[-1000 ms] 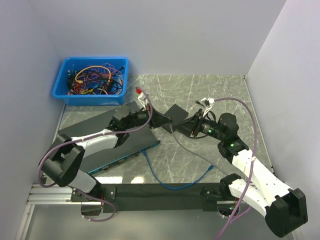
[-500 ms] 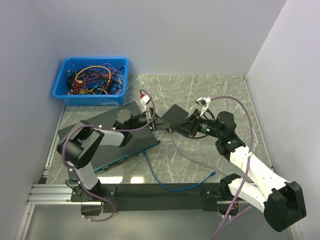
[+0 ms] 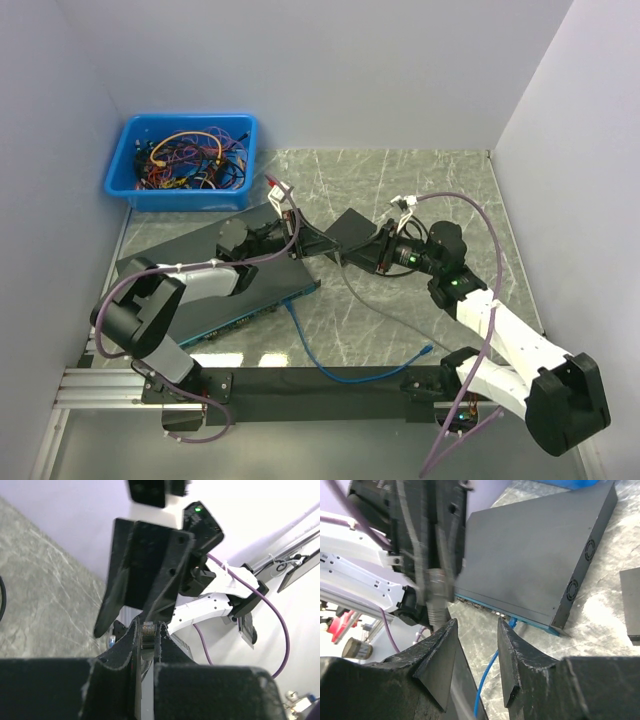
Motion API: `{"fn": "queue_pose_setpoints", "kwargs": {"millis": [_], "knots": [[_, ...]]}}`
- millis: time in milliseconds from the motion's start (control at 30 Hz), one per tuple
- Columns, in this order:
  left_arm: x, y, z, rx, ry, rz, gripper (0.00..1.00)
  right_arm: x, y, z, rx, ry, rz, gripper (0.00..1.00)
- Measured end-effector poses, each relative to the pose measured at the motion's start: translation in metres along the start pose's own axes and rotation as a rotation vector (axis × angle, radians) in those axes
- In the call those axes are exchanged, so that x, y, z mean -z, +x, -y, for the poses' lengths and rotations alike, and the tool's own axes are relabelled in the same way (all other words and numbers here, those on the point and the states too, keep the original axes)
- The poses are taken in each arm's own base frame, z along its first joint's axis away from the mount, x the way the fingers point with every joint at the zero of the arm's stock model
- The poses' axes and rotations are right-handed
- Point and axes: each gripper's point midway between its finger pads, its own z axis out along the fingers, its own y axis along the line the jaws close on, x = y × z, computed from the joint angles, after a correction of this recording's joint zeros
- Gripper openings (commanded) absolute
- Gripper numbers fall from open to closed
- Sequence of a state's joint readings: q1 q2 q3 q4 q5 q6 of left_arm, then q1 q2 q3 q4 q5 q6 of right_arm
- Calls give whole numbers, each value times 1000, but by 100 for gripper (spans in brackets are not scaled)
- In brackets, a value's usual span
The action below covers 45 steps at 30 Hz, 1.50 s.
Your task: Insert the plug into the switch port
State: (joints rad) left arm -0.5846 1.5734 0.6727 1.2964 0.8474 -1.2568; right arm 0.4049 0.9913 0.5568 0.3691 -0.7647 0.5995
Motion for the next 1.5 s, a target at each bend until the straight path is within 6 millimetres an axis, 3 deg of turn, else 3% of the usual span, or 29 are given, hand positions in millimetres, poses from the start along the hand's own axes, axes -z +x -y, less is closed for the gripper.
{"fn": "queue_pose_setpoints", "kwargs": {"millis": [433, 767, 967, 1100, 1500], "knots": [[-5, 10, 0, -12, 15, -20, 1, -2, 5, -3, -51, -41, 3, 46], [-9, 7, 22, -141, 57, -6, 1, 3, 8, -21, -49, -133, 17, 46], [-9, 3, 36, -192, 74, 4, 1, 12, -2, -35, 8, -148, 64, 46], [-9, 1, 31, -197, 50, 10, 1, 17, -6, -43, 34, -168, 79, 47], [-9, 3, 27, -188, 40, 8, 0, 12, -2, -43, 19, -187, 61, 46]]}}
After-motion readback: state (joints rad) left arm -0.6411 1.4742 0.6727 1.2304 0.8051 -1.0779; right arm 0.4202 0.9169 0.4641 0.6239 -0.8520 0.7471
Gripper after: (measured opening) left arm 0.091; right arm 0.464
